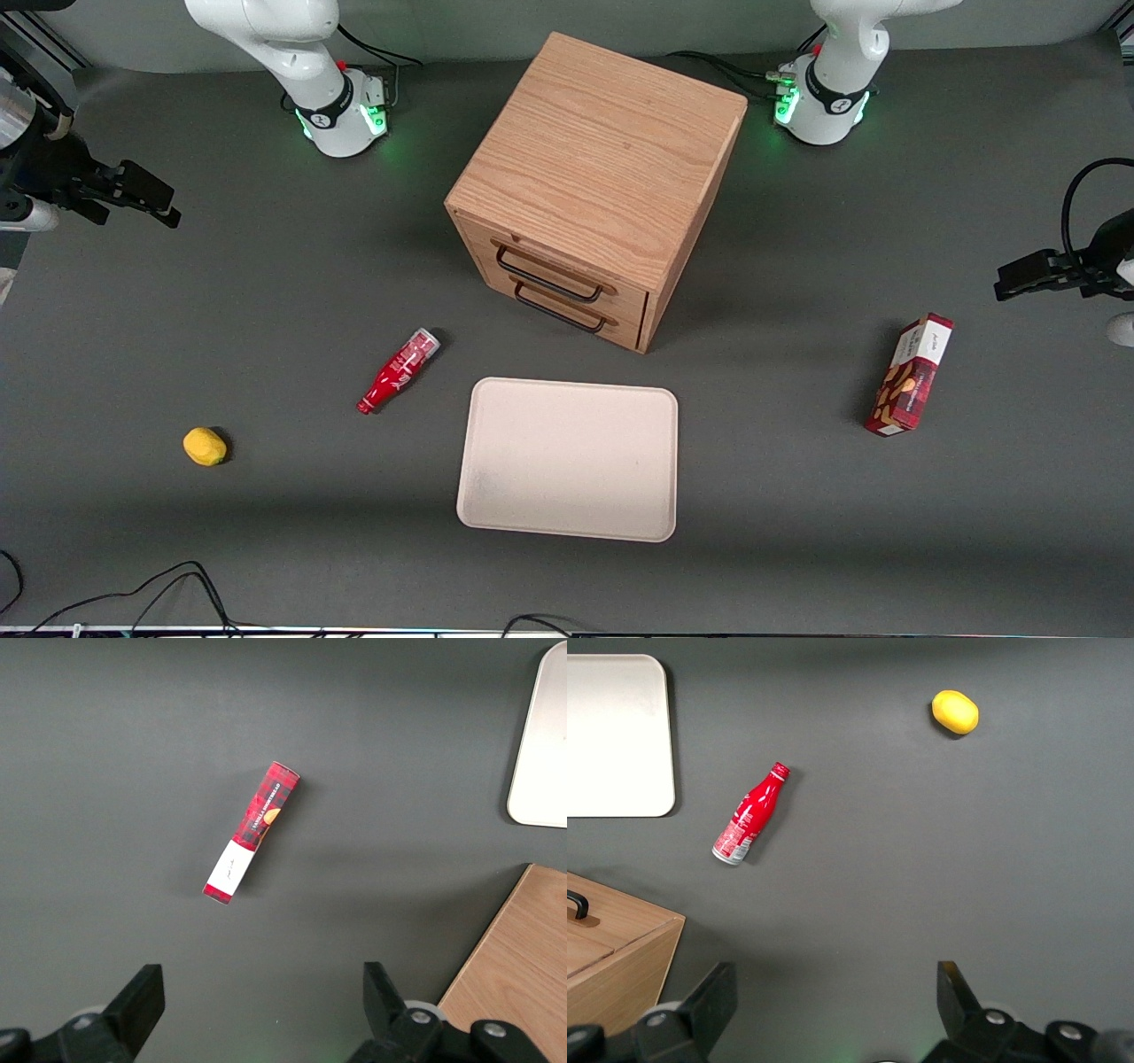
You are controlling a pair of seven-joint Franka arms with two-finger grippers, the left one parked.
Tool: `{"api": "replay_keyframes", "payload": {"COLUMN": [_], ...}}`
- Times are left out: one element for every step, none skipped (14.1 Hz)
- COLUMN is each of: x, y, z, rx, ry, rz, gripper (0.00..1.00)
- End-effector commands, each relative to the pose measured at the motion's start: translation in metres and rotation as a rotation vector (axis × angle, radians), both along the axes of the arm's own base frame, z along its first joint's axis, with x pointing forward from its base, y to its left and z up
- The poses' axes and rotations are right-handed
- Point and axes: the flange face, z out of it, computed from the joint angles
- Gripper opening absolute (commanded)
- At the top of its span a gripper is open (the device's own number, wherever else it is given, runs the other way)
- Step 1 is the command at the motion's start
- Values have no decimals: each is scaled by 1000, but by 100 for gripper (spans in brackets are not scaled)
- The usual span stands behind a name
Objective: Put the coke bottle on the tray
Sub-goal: 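Move the right gripper down over the red Coca-Cola bottle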
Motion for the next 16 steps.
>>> {"api": "replay_keyframes", "payload": {"x": [2,6,11,17,24,30,38,45,53,60,67,72,76,78,78,77], "y": [5,7,7,8,12,24,39,53,71,82,91,105,116,124,132,142], "z": [5,2,1,-4,-9,-15,-26,-37,-50,-64,-77,-91,-110,-129,-154,-179], "rx": [-11,-13,-10,-5,5,8,10,17,24,30,36,42,47,51,52,54], "ry": [-7,-1,-1,8,14,19,18,10,13,21,25,32,42,38,42,46], "rz": [19,24,23,26,32,32,-11,-60,-95,-152,-210,-257,-315,-365,-410,-462], "gripper": [100,100,100,100,100,100,100,100,100,100,100,100,100,100,100,100]}}
